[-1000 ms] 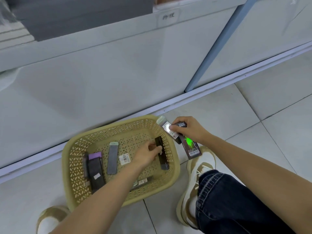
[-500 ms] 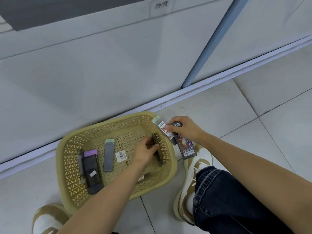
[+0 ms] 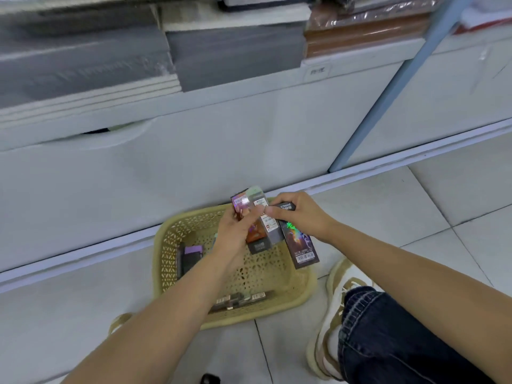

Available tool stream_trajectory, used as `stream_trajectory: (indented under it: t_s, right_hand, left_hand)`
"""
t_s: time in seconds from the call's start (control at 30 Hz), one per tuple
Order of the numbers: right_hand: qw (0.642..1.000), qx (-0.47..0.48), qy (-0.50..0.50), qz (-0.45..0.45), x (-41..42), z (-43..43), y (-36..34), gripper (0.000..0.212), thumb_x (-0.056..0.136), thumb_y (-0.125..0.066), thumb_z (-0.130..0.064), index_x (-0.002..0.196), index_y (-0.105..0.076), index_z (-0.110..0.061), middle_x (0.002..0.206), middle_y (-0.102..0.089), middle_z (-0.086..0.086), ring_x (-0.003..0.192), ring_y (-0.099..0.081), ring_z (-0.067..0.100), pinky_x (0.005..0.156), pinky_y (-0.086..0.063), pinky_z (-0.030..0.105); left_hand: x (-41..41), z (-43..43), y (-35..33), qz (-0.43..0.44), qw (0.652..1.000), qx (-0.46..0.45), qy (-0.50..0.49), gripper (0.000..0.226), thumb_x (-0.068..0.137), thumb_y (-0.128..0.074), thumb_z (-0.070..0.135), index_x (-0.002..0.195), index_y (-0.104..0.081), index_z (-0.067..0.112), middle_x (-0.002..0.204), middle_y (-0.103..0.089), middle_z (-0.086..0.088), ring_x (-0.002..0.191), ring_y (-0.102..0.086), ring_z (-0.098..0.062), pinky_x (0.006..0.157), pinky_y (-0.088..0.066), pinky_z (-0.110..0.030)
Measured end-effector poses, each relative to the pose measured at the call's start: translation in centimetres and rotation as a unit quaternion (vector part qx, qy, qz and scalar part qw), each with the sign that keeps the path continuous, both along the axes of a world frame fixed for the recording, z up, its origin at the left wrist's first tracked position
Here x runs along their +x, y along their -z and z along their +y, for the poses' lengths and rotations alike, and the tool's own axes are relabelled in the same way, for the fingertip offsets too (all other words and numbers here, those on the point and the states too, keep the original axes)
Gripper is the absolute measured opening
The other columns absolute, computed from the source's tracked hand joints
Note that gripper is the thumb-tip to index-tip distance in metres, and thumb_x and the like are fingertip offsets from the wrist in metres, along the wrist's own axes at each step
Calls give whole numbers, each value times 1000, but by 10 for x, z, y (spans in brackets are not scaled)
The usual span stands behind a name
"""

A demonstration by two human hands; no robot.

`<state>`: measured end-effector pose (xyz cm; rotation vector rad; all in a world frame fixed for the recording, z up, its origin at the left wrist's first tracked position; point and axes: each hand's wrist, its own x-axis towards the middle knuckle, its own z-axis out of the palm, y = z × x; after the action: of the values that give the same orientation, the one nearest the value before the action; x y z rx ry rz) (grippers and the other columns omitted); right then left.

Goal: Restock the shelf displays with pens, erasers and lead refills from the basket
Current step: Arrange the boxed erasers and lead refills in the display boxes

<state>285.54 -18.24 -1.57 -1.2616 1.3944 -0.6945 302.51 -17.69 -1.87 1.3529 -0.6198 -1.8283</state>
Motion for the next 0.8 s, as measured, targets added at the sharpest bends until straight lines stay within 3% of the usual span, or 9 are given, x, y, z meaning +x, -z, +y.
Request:
stream_trajectory:
  t_s: [0.17,0.33,0.47,0.57,0.67,0.8]
  right_hand:
    - [998,-48,-46,6,29,-7,-45,8,89,-69,-27,88,-71,-20,82,-70,-13,74,-60,0,72,-43,14]
    - [994,-85,-58,-20,57,-8,-99,9,92,-65,-25,85,-70,-21,76,-72,-13,68,-63,-2,64,-46,11]
    - [992,-106,-63,-26,76,-9,-139,15,96,-59,-26,89,-67,-15,76,-71,-4,65,-64,4,62,-48,17]
    - [990,-128,-47,-41,88,-15,-173,15,97,-53,-16,90,-66,-22,87,-67,-3,77,-61,8,72,-45,24]
    - [982,-172,-66,-32,98,-24,-219,17,94,-53,-16,106,-63,-23,103,-67,-1,83,-66,8,73,-50,24]
    - [955,-277,-100,-32,110,-32,-299,31,98,-56,-16,127,-59,-24,116,-67,2,102,-67,14,81,-58,28]
  left_hand:
    - [34,0,-50,-25,999,-27,-20,32,81,-74,10,112,-67,3,107,-71,-22,92,-69,-33,85,-57,-47]
    - [64,0,-101,-68,993,-92,-29,31,78,-76,6,108,-69,2,101,-72,-23,96,-68,-41,87,-55,-54]
    - [87,2,-143,-104,984,-146,4,32,76,-77,6,107,-69,1,100,-73,-21,90,-70,-35,80,-57,-44]
    - [105,3,-179,-133,970,-202,15,31,76,-77,5,106,-69,6,96,-75,-13,81,-71,-24,69,-56,-31]
    - [125,1,-223,-158,950,-268,1,26,77,-78,10,101,-69,15,91,-77,-4,79,-73,-17,62,-56,-26]
    - [157,-2,-297,-173,916,-357,-55,26,74,-82,16,96,-69,20,90,-77,1,83,-73,-16,71,-58,-29]
